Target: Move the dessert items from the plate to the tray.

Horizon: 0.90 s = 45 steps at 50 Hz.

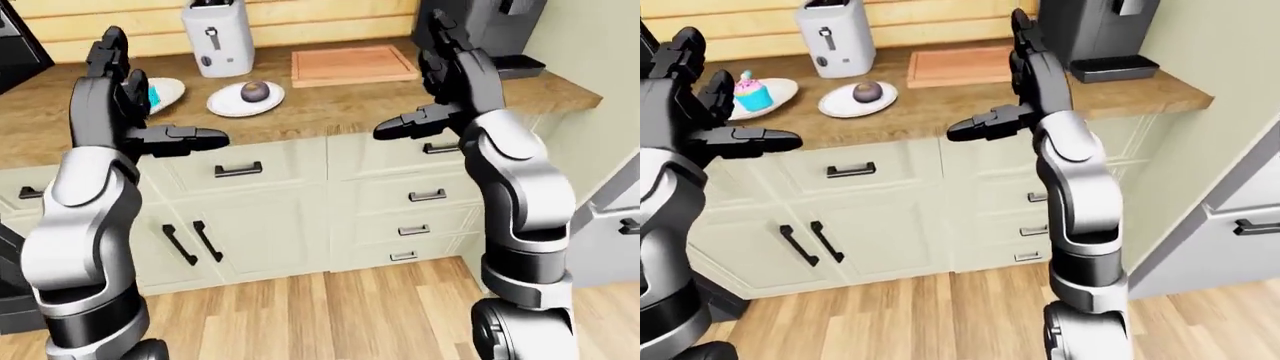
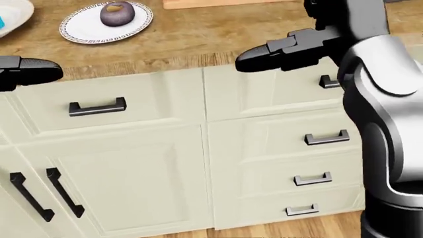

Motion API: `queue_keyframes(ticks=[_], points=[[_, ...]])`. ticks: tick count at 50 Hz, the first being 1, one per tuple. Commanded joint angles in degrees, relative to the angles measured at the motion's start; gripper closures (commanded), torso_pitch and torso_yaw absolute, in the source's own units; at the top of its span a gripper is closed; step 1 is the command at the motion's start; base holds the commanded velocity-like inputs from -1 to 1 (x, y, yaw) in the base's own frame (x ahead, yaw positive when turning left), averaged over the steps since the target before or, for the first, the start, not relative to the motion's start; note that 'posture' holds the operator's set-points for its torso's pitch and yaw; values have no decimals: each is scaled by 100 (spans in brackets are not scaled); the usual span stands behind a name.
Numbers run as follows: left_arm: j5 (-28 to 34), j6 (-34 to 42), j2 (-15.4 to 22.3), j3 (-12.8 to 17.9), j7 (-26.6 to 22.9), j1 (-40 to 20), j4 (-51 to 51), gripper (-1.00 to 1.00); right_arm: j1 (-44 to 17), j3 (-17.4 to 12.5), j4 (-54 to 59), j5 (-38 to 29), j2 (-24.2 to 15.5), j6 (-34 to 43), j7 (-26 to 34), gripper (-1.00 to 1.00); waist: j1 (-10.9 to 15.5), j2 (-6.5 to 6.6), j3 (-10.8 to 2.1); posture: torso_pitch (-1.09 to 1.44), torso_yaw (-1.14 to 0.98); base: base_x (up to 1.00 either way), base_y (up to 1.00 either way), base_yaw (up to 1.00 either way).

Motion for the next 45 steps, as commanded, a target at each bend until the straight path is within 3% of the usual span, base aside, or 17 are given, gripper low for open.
queue_keyframes(ticks=[1,5,8,9,10,11,14,17,20,21,22,23,24,33,38,42,45], points=[[-27,-188,102,42,-7,-246,-302,-100,-272,-167,-251,-43,-122,-232,-80,-100,-60,-24,-209,0,0,0,49,0],[-5,-196,120,18,12,-270,-286,-100,-243,-132,-236,-62,-114,-298,-37,-100,-72,-308,-72,0,0,0,60,0],[66,-172,130,-38,5,-240,-387,-100,-243,-166,-296,-24,-111,-263,-47,-100,-70,-533,-90,0,0,0,61,0],[39,-123,110,-13,-12,-252,-455,-100,-232,-151,-301,-31,-110,-276,-44,-100,-70,-691,-152,0,0,0,61,0],[65,-123,126,-10,-25,-251,-476,-100,-226,-159,-301,-17,-91,-284,-54,-100,-123,-549,-138,0,0,0,61,0],[65,-109,126,3,-37,-252,-497,-100,-215,-154,-302,-18,-89,-291,-57,-100,-107,-648,-175,0,0,0,60,0],[151,-189,116,-1,-42,-142,-550,-100,-73,-123,-377,-48,-78,-342,-34,-100,-137,-665,-267,0,0,0,61,0],[171,-207,48,17,-50,-97,-624,-100,3,-150,-421,-58,-57,-381,-12,-100,-144,-510,-151,0,0,0,61,0],[212,-230,-1,18,-39,-3,-699,-100,112,-169,-518,-48,-44,-423,4,-100,-167,-169,-129,0,0,0,61,0],[239,-242,-4,-3,-44,-1,-700,-100,160,-169,-512,-59,-56,-465,18,-100,-179,60,-175,0,0,0,61,0],[244,-232,-8,-8,-56,-23,-706,-100,184,-189,-528,-45,-57,-449,20,-100,-156,403,-250,0,0,0,60,0],[255,-223,-6,-10,-68,-28,-724,-100,191,-178,-555,-62,-76,-439,28,-100,-150,109,-219,0,0,0,60,0],[244,-197,-11,5,-83,-22,-784,-100,200,-193,-611,-58,-84,-418,33,-100,-136,143,-166,0,0,0,59,0],[311,-270,-30,16,-172,34,-826,-100,363,-182,-645,-181,-73,-501,122,-100,-158,-342,-83,0,0,4,51,0],[312,-232,-24,44,-185,44,-877,-100,320,-134,-659,-227,-59,-505,191,-100,-220,-241,-104,0,0,24,25,0],[324,-139,-24,15,-156,-18,-896,-100,291,-128,-610,-244,-11,-473,182,-100,-242,-263,25,0,0,34,15,0],[328,-110,-23,-4,-150,-77,-885,-100,301,-82,-597,-333,-14,-484,230,-100,-214,-27,-206,0,0,6,0,0]])
